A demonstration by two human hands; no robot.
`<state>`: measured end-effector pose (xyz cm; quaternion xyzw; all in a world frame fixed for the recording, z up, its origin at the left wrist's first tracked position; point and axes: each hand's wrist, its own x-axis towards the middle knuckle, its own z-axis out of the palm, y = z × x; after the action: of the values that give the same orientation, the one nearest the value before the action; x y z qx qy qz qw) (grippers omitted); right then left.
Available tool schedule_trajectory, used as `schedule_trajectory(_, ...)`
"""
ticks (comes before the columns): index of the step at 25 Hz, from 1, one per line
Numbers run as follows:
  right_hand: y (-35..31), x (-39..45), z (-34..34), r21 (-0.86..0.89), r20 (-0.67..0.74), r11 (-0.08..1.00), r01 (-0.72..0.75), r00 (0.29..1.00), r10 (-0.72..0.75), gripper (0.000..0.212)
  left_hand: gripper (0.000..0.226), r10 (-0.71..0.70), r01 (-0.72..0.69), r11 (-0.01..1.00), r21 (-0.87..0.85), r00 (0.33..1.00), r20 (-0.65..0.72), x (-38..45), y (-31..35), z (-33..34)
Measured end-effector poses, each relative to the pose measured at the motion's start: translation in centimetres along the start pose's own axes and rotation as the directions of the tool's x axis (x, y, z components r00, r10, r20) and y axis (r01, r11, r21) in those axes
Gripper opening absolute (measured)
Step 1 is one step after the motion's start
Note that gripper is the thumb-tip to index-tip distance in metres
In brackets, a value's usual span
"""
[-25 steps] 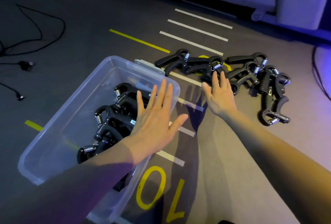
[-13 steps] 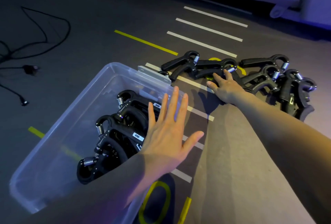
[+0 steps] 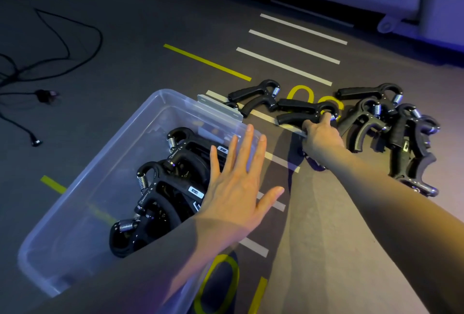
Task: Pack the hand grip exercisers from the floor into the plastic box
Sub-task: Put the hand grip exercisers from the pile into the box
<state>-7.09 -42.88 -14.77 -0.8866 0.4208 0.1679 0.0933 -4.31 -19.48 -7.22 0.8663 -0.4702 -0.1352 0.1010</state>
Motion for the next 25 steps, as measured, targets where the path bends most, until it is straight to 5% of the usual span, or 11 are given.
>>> schedule_trajectory(13, 2.8, -3.6, 0.6, 0.145, -0.427, 0.981, 0.125, 0.903, -0.052, 0.024, 0.078, -0.010, 0.011, 1.000, -0.019, 0.999, 0.038, -1.0, -0.1, -0.3)
schedule_trajectory(20, 3.1, -9.2, -4.2, 0.380, -0.774, 0.820, 0.428, 0.633, 0.028, 0.018, 0.080, -0.055, 0.047, 0.996, -0.080, 0.994, -0.096, -3.3, -1.6, -2.2)
schedule_trajectory(25, -3.7, -15.1, -7.9, 0.226, -0.877, 0.641, 0.733, 0.440, -0.194, 0.012, 0.068, -0.211, 0.137, 0.952, -0.275, 0.942, -0.261, -7.1, -4.6, -4.3)
